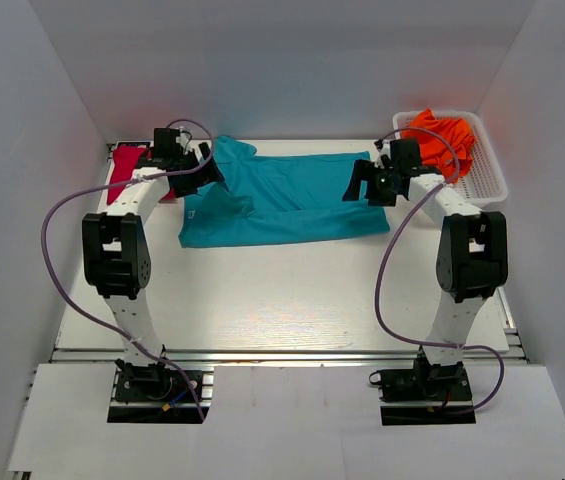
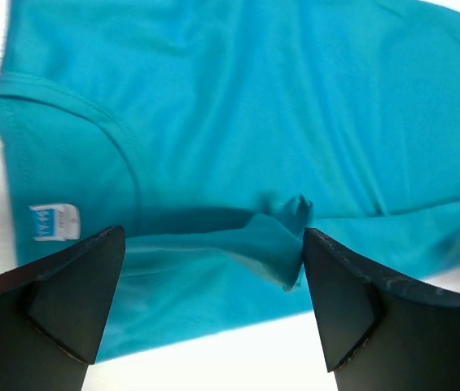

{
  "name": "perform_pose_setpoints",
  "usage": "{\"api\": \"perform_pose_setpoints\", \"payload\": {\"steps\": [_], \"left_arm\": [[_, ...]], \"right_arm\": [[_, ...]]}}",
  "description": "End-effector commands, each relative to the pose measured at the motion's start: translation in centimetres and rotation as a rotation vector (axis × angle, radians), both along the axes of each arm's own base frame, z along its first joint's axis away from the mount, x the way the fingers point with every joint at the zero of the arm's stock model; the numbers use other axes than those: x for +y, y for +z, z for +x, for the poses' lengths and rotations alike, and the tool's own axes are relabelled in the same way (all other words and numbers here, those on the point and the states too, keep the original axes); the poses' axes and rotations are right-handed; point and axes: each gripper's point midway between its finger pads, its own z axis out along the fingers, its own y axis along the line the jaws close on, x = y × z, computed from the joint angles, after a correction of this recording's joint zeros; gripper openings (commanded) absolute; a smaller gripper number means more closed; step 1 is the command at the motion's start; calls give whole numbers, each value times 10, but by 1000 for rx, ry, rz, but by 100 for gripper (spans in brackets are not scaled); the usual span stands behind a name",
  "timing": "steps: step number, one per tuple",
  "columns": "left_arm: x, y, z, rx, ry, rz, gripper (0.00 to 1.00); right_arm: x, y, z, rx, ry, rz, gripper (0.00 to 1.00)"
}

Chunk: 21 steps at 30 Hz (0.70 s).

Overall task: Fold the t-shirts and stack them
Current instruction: Fold the flattened tshirt in 1/3 of the way

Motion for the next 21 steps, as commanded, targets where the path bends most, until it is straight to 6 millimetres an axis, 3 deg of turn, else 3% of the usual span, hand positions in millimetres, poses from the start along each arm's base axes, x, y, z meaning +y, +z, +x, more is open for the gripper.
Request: {"api": "perform_pose_setpoints", "payload": {"steps": [1, 4, 8, 10, 11, 12, 15, 16, 17, 18, 21], "left_arm": [[-13, 15, -16, -34, -70, -30, 100], [-11, 3, -24, -15, -73, -19, 100], [-6, 0, -14, -19, -28, -1, 100], [3, 5, 2, -41, 10, 14, 100], [3, -8, 6, -10, 10, 16, 100], [9, -2, 17, -31, 38, 17, 100], [23, -8, 41, -48, 97, 50, 100], [24, -8, 47, -54, 104, 56, 100], [24, 4, 61, -101, 106, 51, 100], [22, -6, 67, -89, 99, 46, 100], [27, 1, 86, -91, 116, 39, 100]], "right_arm": [[18, 4, -6, -51, 91, 20, 90], [20, -2, -6, -40, 94, 7, 90], [32, -7, -5, -27, 137, 50, 90], [36, -17, -5, -2, 144, 51, 90], [35, -16, -3, -7, 143, 50, 90], [37, -21, -3, 4, 142, 46, 90], [32, -26, 1, 7, 121, 23, 90], [31, -27, 2, 9, 120, 22, 90], [31, -28, 2, 11, 119, 20, 90], [30, -30, 1, 19, 122, 16, 90], [26, -35, 2, 34, 104, -6, 90]]}}
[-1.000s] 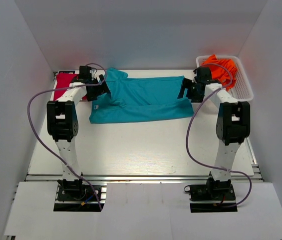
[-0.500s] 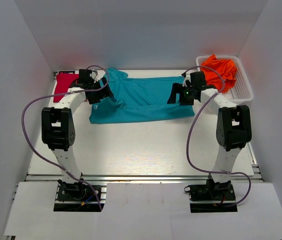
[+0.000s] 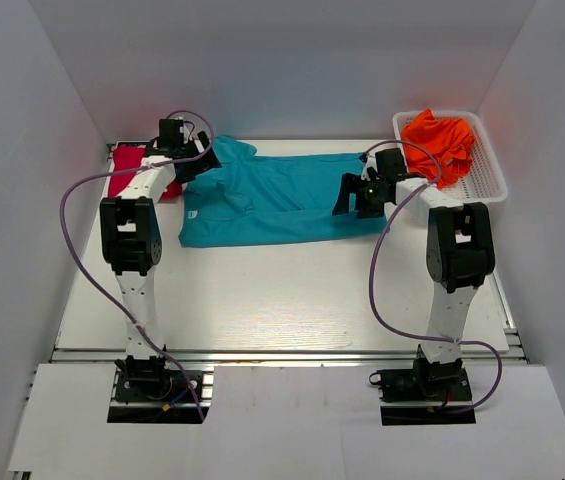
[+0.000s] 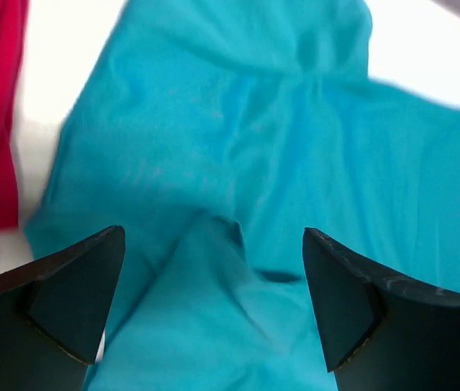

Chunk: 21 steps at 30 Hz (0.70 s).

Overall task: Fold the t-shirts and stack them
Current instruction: Fold the flattened tshirt in 1/3 of the way

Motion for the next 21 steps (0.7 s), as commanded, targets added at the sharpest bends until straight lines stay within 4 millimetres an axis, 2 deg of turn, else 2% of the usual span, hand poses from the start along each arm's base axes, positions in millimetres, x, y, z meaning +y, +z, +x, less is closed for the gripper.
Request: {"api": "perform_pose_setpoints", "payload": {"steps": [1, 4, 6, 7, 8, 11, 12, 14, 15, 16, 18, 19, 21], "left_arm": [[11, 23, 23, -35, 47, -4, 100], [16, 10, 23, 1, 57, -2, 100], [12, 28, 26, -62, 37, -23, 100], [8, 23, 19, -55, 19, -39, 100], [6, 45, 22, -123, 4, -39, 100], [-9, 63, 15, -163, -54, -22, 100], [-8, 65, 10, -153, -64, -10, 100], [-24, 82, 2, -178, -125, -12, 100], [-26, 80, -3, -163, -135, -19, 100], [-33, 87, -6, -180, -161, -18, 100], [-34, 79, -15, -149, -189, -12, 100], [-43, 79, -18, -153, -224, -14, 100], [-54, 77, -26, -154, -297, -16, 100]], "right_arm": [[-2, 12, 18, -59, -3, -23, 90], [-6, 15, 20, -74, -12, -36, 90], [-4, 16, 23, -93, -10, -35, 90], [-4, 17, 26, -98, -17, -33, 90], [-4, 18, 28, -102, -21, -29, 90], [-3, 13, 34, -98, -33, -26, 90], [-4, 12, 36, -96, -42, -30, 90], [-10, 4, 45, -88, -80, -56, 90], [-13, 1, 49, -88, -98, -66, 90], [-16, -3, 55, -86, -113, -75, 90], [-18, -7, 62, -80, -133, -71, 90], [-16, -6, 64, -75, -149, -68, 90], [-21, -17, 68, -52, -162, -69, 90]]}}
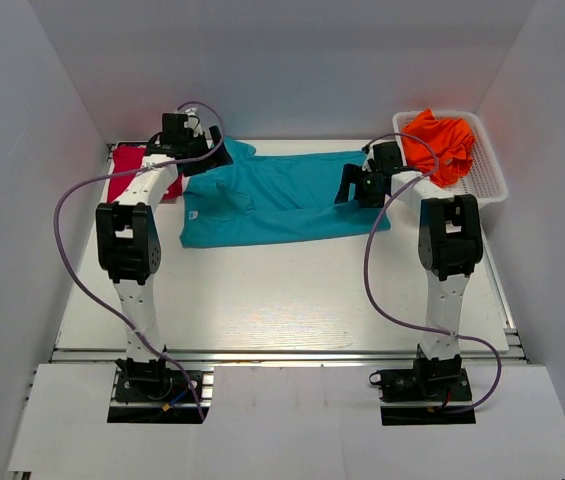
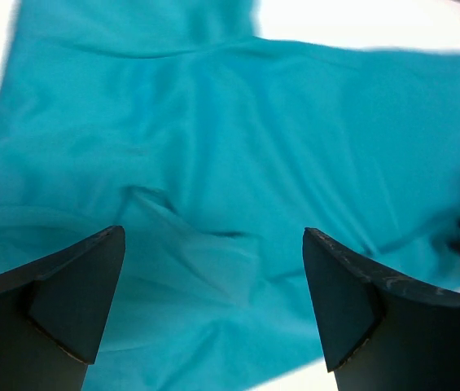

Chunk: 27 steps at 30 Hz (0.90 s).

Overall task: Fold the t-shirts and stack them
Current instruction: Fold the flattened tshirt in 1/3 of the way

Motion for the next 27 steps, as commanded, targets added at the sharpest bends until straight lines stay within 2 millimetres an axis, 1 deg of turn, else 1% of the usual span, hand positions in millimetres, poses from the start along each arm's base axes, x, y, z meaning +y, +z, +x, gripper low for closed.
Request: {"api": "perform_pose_setpoints", "payload": {"steps": [1, 2, 3, 4, 6, 7, 8, 9, 10, 12, 15, 16, 17, 18, 20, 22, 23, 24, 25, 26, 27], "left_arm": [[-27, 36, -21, -71, -162, -3, 100], [-36, 33, -26, -68, -199, 1, 100], [-40, 35, -31, -76, -236, -6, 100], [-50, 36, -35, -90, -286, 7, 100], [-65, 27, -45, -69, -358, -19, 100], [-73, 21, -50, -61, -408, -20, 100], [-76, 5, -56, -15, -444, -32, 100], [-85, 5, -61, -11, -505, -71, 100], [-91, -2, -66, 8, -534, -79, 100], [-93, -20, -69, 43, -554, -92, 100], [-93, -35, -68, 65, -553, -94, 100], [-93, -49, -68, 94, -551, -97, 100], [-94, -56, -70, 110, -556, -106, 100], [-90, -56, -62, 106, -539, -111, 100], [-89, -64, -50, 103, -533, -128, 100], [-91, -70, -42, 95, -539, -134, 100], [-93, -65, -33, 72, -541, -132, 100], [-93, -81, -31, 95, -539, -135, 100], [-93, -88, -28, 106, -526, -132, 100], [-94, -88, -22, 96, -527, -131, 100], [-93, -103, -25, 134, -519, -140, 100]], "right_arm": [[-6, 2, 20, -20, -50, 10, 90], [-5, -3, 21, -12, -46, 18, 90], [-2, -5, 19, -4, -31, 32, 90], [2, -1, 22, -13, -18, 44, 90], [3, -1, 23, -14, -11, 53, 90], [2, -2, 22, -9, -13, 57, 90], [6, 0, 19, -9, 3, 66, 90], [5, 1, 18, -9, 3, 66, 90], [5, 2, 17, -12, 5, 64, 90], [2, -1, 16, -6, -1, 61, 90], [1, -4, 12, 4, -1, 58, 90], [2, -4, 12, 5, -3, 60, 90], [2, -4, 11, 9, -3, 62, 90], [0, -6, 10, 15, -5, 62, 90], [-1, -7, 10, 17, -10, 60, 90], [-3, -10, 10, 24, -19, 57, 90], [-4, -7, 11, 16, -22, 55, 90], [-5, -10, 11, 21, -28, 54, 90], [-5, -9, 11, 19, -29, 53, 90], [-7, -12, 10, 28, -31, 51, 90], [-8, -13, 9, 34, -36, 52, 90]]}}
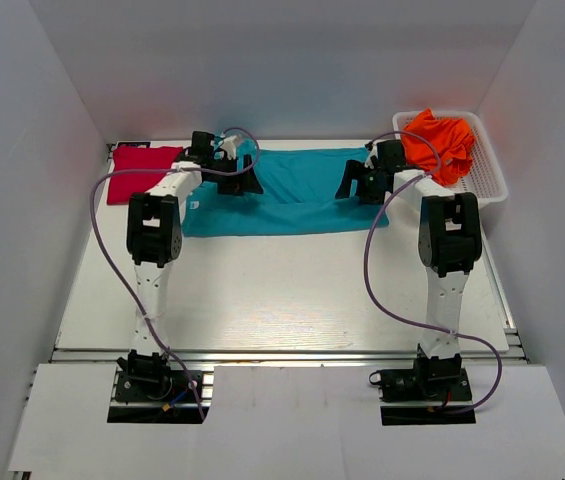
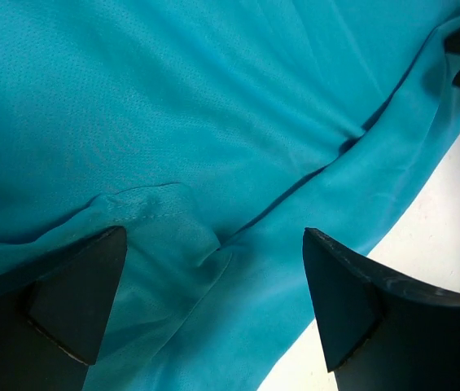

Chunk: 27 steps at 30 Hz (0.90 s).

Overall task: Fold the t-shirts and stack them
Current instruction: Fold the flattened tshirt in 1/3 of the way

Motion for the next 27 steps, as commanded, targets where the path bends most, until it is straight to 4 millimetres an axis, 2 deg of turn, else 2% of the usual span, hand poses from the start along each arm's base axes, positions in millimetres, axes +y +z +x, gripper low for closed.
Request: {"api": "perform_pose_setpoints", "payload": {"steps": [1, 2, 3, 4, 5, 6, 7, 8, 9, 10, 11, 12, 13, 14, 15, 16, 17, 18, 19, 20, 21, 22, 23, 24, 26, 27], "left_arm": [[0, -21, -1, 54, 1, 12, 100], [-1, -22, -5, 71, -5, 6, 100], [0, -31, -12, 98, -5, 11, 100], [3, -38, -30, 139, -5, 17, 100], [6, -41, -40, 151, 1, 28, 100], [9, -42, -44, 147, 30, 39, 100], [17, -63, -74, 224, 49, 67, 100], [17, -43, -81, 184, 51, 77, 100], [21, -42, -91, 192, 74, 94, 100], [25, -41, -114, 204, 92, 119, 100], [28, -55, -128, 243, 91, 128, 100], [30, -52, -153, 282, 106, 114, 100], [31, -50, -163, 292, 113, 112, 100], [33, -49, -173, 303, 123, 108, 100], [42, -61, -197, 349, 151, 149, 100], [45, -46, -203, 330, 180, 145, 100], [47, -43, -212, 330, 180, 145, 100], [51, -49, -232, 369, 200, 157, 100], [53, -45, -241, 378, 208, 154, 100], [50, -28, -246, 343, 209, 139, 100], [55, -28, -256, 343, 228, 153, 100], [55, -23, -263, 334, 223, 161, 100], [54, -4, -261, 282, 231, 138, 100], [55, 1, -263, 259, 247, 147, 100], [57, 17, -258, 205, 271, 138, 100], [58, 31, -247, 149, 297, 130, 100]], "right_arm": [[-6, -15, -11, 62, -14, 8, 90], [-5, -18, -15, 78, -16, 11, 90], [-6, -17, -16, 78, -21, 13, 90], [-6, -23, -29, 104, -30, 11, 90], [-6, -23, -33, 105, -36, 14, 90], [-2, -14, -33, 76, -26, 36, 90], [-1, -22, -45, 98, -34, 51, 90], [-3, -24, -57, 108, -38, 57, 90], [-2, -13, -61, 89, -37, 69, 90], [-2, -25, -88, 135, -43, 69, 90], [-1, -11, -91, 95, -39, 78, 90], [-2, -22, -112, 135, -39, 83, 90], [-1, -22, -121, 140, -45, 91, 90], [-6, -20, -142, 128, -63, 93, 90], [-6, -20, -150, 131, -67, 95, 90], [-7, -21, -157, 129, -66, 93, 90], [-11, -21, -178, 131, -65, 80, 90], [-12, -22, -186, 136, -57, 75, 90], [-11, -16, -191, 123, -47, 79, 90], [-10, -26, -213, 164, -23, 81, 90], [-6, -14, -215, 125, -1, 88, 90], [-4, -17, -226, 140, 15, 93, 90], [-3, -13, -229, 130, 25, 98, 90], [2, -1, -232, 84, 53, 103, 90], [3, 7, -231, 40, 62, 99, 90], [3, 27, -220, -35, 59, 96, 90]]}}
